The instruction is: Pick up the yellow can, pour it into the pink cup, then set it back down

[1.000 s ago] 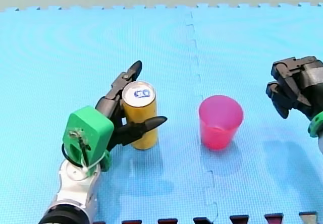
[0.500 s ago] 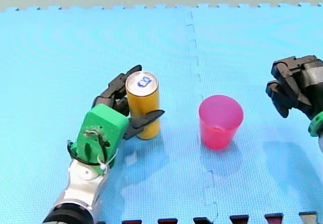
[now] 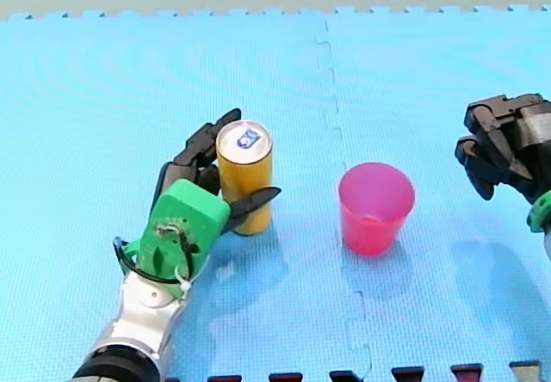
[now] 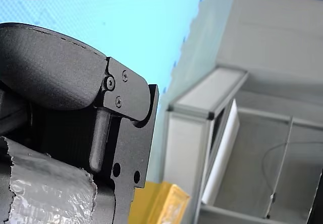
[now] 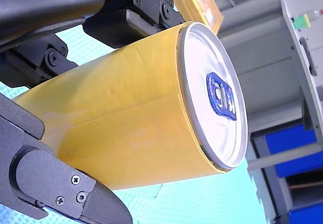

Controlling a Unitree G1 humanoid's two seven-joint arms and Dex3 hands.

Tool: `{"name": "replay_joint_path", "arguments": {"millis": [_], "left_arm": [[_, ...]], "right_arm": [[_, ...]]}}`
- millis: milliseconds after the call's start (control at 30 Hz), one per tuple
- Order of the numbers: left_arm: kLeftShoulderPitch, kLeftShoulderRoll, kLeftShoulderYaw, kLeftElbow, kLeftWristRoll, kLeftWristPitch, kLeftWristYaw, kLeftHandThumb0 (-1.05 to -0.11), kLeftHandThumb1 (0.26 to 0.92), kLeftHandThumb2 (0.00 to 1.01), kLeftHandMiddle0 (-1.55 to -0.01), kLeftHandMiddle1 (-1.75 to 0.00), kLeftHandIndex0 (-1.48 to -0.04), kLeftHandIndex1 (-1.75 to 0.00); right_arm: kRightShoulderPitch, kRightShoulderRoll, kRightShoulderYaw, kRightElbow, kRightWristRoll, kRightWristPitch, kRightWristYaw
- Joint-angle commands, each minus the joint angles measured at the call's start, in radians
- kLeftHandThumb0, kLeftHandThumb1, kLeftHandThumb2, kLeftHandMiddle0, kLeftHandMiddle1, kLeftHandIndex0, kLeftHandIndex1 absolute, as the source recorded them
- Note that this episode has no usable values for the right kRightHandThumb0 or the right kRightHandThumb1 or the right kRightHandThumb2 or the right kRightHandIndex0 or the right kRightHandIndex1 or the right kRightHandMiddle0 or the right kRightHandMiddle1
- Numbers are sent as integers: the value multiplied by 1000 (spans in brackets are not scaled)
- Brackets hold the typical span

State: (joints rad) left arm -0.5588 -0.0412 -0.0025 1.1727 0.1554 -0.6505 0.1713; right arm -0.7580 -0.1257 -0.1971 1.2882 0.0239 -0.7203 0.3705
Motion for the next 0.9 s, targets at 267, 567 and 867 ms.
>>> {"name": "replay_joint_path", "arguments": {"millis": [267,567,867], "left_arm": [[5,18,-16,0,20,6,32,-196,766,2,-854,-9,-585,-4],[1,26,-37,-16,55,-31,86,-245,770,2,-896,-19,-629,-17],[11,50,-67,-44,114,-61,169,-320,787,5,-999,-33,-866,-43]], "right_arm": [[1,2,1,-1,1,-4,-10],[1,2,5,-2,-1,-1,-18],[1,5,6,0,-1,3,-27]]}}
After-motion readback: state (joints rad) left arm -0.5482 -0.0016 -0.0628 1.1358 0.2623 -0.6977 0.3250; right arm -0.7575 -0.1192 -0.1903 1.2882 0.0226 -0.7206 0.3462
